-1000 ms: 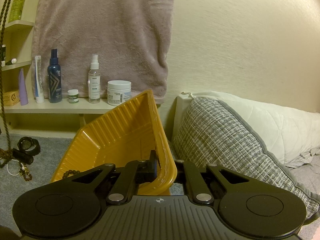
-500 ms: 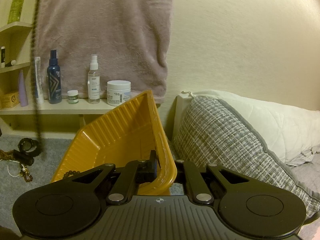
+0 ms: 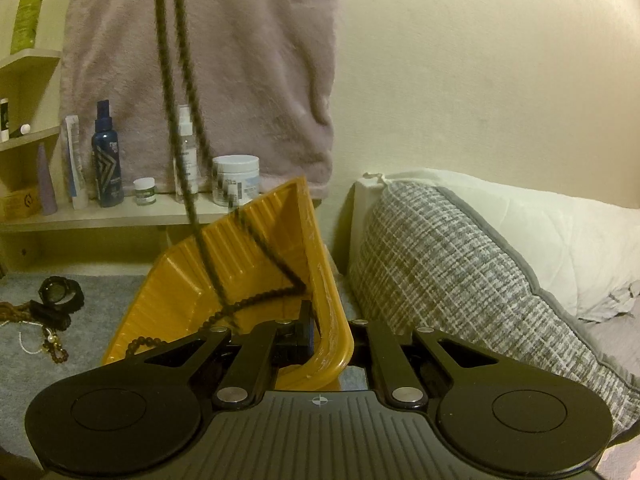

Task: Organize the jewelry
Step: 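Lift the bead necklace high with the left gripper to untangle it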

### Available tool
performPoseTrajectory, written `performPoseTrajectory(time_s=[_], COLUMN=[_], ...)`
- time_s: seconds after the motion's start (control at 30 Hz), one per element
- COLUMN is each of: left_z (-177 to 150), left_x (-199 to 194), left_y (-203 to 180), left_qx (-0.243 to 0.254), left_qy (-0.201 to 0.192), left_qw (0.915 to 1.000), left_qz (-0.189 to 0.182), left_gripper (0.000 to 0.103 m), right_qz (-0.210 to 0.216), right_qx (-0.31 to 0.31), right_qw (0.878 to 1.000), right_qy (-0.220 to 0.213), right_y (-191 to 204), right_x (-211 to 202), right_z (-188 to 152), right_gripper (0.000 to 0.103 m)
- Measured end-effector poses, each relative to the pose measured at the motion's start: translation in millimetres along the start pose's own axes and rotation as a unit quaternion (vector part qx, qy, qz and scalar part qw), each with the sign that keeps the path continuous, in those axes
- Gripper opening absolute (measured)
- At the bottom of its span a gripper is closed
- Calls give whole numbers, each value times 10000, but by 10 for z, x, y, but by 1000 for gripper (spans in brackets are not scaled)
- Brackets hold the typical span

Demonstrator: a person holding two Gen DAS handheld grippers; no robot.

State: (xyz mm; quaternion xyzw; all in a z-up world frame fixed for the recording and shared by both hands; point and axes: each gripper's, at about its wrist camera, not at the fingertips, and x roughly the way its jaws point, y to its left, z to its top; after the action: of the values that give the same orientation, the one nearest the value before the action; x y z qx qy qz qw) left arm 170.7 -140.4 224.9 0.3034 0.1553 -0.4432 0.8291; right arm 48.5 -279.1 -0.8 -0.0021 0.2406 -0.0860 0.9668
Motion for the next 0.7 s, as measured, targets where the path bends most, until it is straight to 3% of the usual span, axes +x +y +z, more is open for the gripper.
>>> performPoseTrajectory(time_s=[0.3, 0.7], left_z=[-351, -901], left_x=[571, 1206], left_y=[-242, -482], left_qx=[613, 387], left_qy=[755, 1409], left_qw=[9937, 9839], left_qz=[-555, -1024], left_gripper=[6, 6], right_qz=[-1, -32], right_qx=[-4, 25], right_qw=[10000, 10000], right_qy=[11, 47], right_y=[4, -2], right_x=[10, 21], right_z=[-4, -10], right_gripper=[6, 6])
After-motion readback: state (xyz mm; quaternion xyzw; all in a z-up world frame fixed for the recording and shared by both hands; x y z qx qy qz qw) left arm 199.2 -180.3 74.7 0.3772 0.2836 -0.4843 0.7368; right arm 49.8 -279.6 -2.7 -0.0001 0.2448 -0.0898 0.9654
